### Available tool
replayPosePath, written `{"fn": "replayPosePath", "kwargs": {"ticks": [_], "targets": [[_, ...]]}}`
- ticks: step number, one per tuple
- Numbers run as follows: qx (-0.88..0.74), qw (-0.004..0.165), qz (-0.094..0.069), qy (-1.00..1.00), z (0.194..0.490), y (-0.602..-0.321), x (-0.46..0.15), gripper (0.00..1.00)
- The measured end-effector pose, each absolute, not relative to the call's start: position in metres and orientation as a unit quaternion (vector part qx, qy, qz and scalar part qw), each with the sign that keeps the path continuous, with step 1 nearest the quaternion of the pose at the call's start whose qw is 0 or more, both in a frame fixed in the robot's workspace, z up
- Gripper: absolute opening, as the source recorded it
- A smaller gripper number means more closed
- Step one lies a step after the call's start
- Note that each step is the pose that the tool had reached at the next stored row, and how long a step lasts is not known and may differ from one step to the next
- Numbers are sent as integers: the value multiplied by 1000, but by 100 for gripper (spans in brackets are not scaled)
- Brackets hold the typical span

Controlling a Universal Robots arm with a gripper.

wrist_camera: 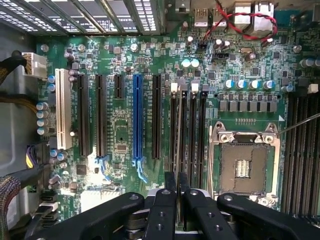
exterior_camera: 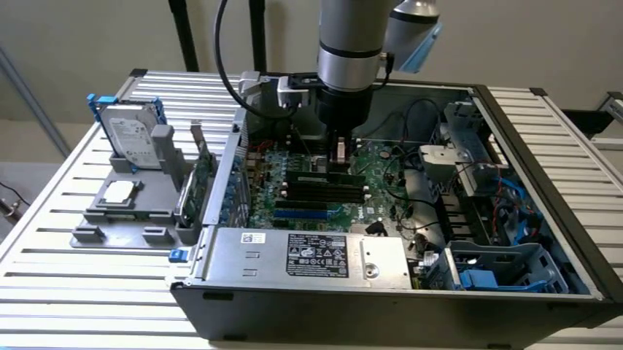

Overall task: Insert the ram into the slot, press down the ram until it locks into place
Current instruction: 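Insert the ram into the slot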

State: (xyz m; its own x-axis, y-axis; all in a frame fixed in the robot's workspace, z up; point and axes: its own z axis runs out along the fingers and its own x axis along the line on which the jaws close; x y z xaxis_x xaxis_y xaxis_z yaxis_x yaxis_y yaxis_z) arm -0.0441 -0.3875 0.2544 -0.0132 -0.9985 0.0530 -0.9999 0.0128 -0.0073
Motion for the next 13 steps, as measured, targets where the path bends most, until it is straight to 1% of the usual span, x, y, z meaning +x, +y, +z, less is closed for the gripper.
{"fn": "replayPosePath", "kwargs": {"ticks": [7, 13], "targets": [[702, 12, 29, -712, 248, -387, -44, 13], [702, 14, 35, -711, 245, -386, -44, 13]]}}
